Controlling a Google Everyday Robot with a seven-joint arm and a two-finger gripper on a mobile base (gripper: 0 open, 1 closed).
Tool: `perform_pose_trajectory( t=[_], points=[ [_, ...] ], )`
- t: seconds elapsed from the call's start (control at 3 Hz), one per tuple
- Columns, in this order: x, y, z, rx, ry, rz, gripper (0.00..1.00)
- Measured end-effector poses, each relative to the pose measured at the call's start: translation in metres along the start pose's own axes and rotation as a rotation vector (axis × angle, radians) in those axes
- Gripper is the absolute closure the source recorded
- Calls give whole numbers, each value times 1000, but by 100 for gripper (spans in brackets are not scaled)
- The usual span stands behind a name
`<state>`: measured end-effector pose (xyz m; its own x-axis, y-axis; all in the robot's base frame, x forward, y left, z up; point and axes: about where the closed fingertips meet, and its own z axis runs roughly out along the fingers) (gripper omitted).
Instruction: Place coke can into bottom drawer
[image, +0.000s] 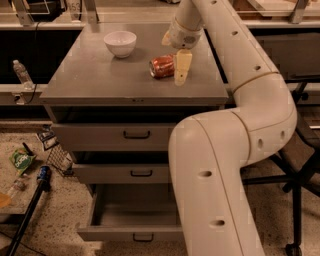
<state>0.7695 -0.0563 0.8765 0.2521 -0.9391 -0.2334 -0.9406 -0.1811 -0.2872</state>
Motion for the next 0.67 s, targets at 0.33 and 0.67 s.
perform_pose_trajectory(
  t=[0.33, 0.67],
  points=[
    [-10, -13, 20, 7, 0, -27, 0],
    [-17, -19, 31, 9, 2, -59, 17]
  ],
)
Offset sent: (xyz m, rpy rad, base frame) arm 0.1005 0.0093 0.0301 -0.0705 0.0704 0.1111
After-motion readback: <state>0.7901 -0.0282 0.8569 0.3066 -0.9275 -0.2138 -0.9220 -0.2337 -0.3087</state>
